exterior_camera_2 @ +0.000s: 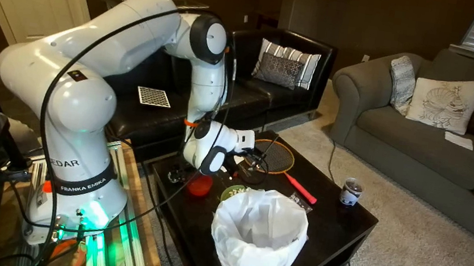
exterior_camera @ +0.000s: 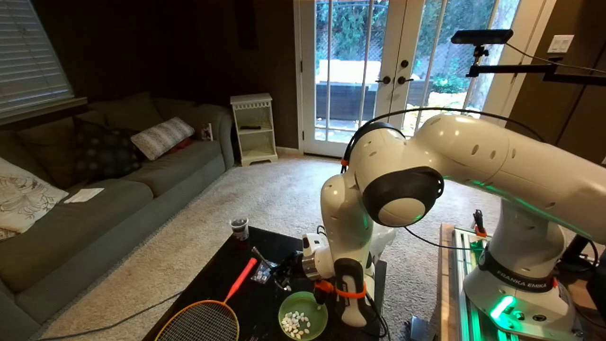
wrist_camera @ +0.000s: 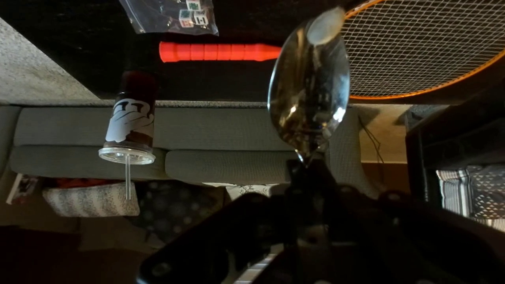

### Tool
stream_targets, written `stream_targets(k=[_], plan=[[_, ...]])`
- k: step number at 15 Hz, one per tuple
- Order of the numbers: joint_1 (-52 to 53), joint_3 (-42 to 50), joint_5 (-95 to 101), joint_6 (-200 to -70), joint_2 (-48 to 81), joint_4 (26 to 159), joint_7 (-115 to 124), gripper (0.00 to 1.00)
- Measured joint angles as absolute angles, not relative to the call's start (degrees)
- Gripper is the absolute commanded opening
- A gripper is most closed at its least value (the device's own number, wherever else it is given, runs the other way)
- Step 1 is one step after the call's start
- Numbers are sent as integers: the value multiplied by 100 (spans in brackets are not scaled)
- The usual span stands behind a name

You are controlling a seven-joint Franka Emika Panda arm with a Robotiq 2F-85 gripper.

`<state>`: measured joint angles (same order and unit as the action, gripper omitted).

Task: Pick up some grains from the green bowl, place them on the spoon, empty the spoon into the green bowl then place the spoon to the right of the green bowl

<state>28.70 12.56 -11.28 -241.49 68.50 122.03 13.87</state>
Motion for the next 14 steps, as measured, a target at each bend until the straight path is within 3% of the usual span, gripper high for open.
stream_targets(k=[14], plan=[[2957, 1309, -1123, -24154, 6857, 12712, 1898, 2]])
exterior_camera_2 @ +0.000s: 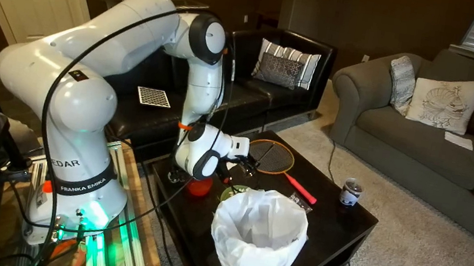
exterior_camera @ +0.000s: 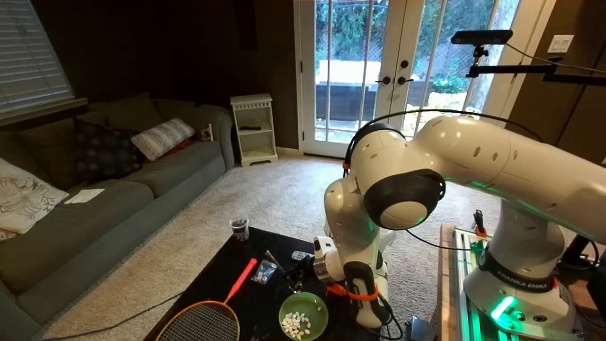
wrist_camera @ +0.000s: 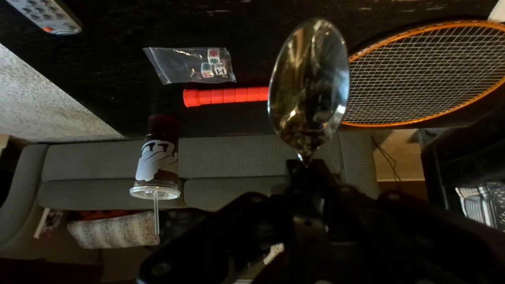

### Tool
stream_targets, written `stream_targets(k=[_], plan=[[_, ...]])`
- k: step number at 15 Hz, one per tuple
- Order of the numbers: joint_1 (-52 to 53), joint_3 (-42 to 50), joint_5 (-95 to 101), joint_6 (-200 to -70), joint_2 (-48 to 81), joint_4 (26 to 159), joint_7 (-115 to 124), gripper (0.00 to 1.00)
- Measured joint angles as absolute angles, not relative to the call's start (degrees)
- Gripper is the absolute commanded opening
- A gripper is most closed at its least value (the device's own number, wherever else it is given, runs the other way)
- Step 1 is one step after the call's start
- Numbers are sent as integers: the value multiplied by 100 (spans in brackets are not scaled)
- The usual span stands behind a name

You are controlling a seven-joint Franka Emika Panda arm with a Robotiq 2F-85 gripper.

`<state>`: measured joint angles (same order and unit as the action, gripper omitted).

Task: Pick up some grains from the green bowl, place them on the spoon, empty the spoon into the green bowl then place the spoon to the right of the green bowl

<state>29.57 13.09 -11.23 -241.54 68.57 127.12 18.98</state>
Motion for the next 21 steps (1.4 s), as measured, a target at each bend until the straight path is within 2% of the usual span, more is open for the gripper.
stream_targets(k=[3, 7, 10, 21], plan=[[2850, 1176, -1128, -24154, 6829, 12857, 1743, 2], [2113, 301, -1128, -23907, 6608, 13074, 773, 2], [1899, -23, -1131, -23520, 6463, 13219, 415, 2], [1918, -169, -1145, -21091, 6121, 13322, 82, 2]])
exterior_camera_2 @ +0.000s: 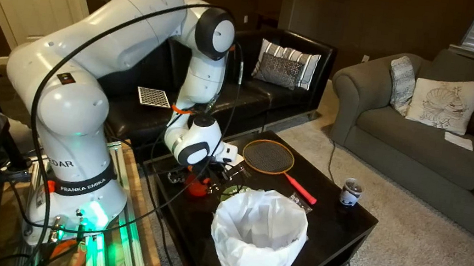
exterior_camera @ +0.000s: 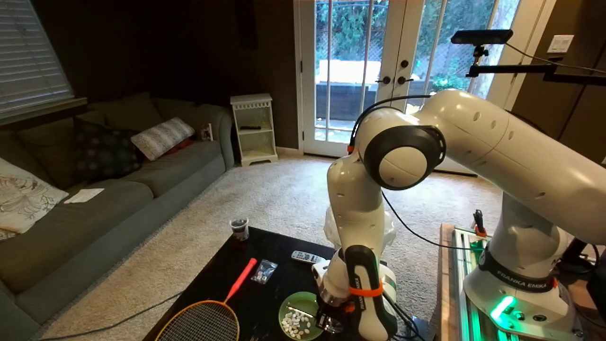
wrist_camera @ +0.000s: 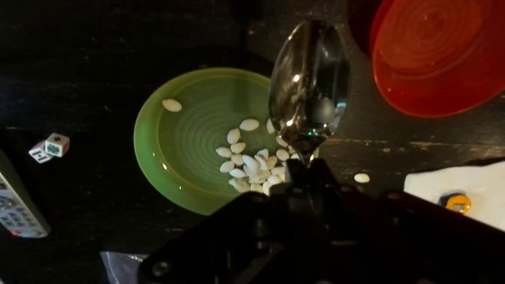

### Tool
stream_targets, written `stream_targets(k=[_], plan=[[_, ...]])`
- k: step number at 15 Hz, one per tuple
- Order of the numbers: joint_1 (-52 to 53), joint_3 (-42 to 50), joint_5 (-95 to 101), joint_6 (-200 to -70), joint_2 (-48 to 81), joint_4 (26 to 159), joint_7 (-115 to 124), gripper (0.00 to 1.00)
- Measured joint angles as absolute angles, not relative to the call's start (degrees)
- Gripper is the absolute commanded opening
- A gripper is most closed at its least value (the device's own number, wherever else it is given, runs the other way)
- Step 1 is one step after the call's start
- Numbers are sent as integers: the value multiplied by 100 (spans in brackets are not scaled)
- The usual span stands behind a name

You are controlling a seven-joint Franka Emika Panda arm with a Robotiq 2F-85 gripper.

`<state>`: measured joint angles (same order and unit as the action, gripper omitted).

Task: Pick up some grains from the green bowl, place them on the spoon, empty the spoon into the green bowl then place the spoon to the right of the green bowl

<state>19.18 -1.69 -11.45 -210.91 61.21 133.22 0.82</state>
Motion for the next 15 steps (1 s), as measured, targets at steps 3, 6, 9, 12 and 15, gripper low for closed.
stream_targets(k=[3, 6, 9, 12, 15], plan=[[1923, -140, -1145, -20446, 6076, 13322, 87, 2], [1885, -103, -1140, -20123, 6071, 13318, 123, 2], [1765, -100, -1136, -19947, 6083, 13282, 222, 2], [1613, -98, -1140, -19847, 6166, 13205, 437, 2], [1410, -108, -1145, -19787, 6337, 13081, 748, 2]])
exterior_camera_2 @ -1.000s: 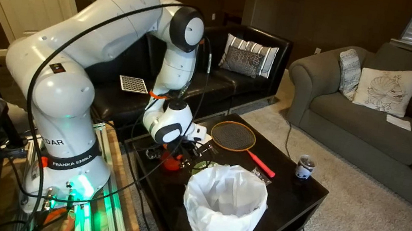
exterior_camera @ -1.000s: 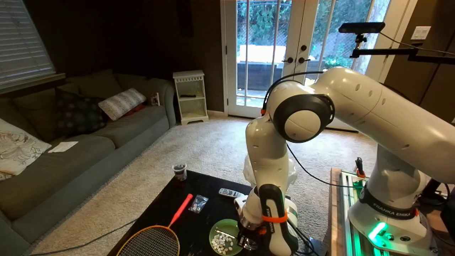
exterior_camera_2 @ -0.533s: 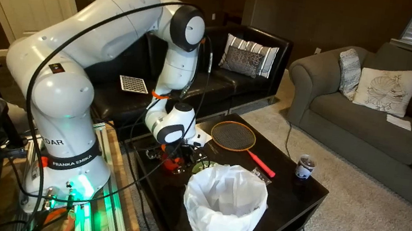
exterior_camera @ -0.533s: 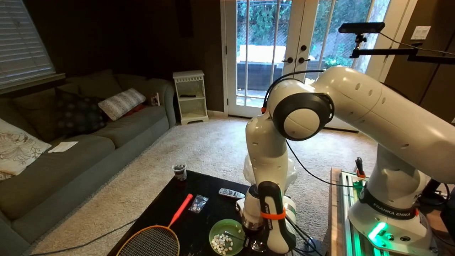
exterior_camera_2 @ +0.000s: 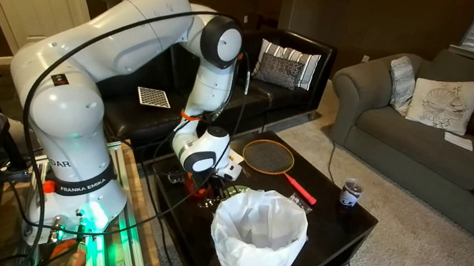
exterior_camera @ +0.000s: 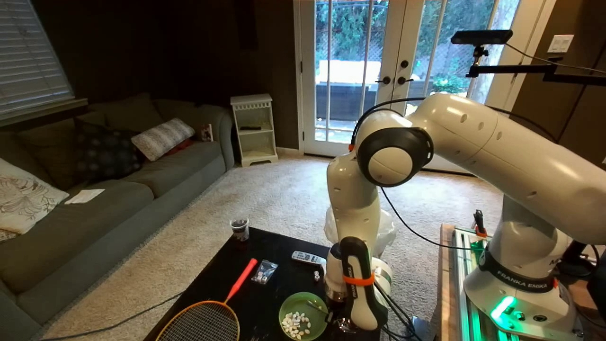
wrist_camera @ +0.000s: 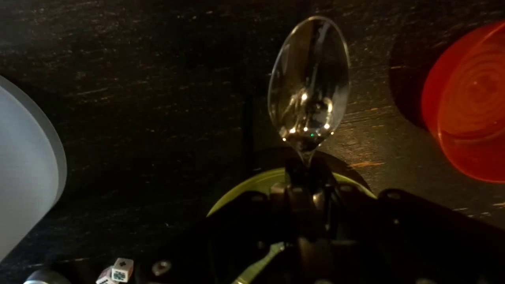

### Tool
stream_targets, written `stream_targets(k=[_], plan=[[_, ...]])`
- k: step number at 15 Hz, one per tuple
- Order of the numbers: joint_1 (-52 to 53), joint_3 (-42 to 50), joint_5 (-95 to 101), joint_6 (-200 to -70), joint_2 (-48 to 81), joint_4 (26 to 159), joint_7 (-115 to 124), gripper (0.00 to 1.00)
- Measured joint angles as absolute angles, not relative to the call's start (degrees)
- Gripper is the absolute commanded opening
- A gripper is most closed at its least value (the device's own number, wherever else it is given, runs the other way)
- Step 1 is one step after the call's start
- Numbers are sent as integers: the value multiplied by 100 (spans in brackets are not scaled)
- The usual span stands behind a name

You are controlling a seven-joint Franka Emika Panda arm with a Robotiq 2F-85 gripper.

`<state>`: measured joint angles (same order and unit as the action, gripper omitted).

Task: Pick up some grains from the green bowl, place them on the spoon, empty the spoon into the green bowl then place the spoon to the right of the green bowl

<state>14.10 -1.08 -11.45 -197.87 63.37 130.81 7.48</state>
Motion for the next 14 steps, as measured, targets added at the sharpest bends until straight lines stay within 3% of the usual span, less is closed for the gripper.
stream_targets(k=[14], plan=[[218, -520, -1146, -19820, 7050, 12536, 1435, 2]])
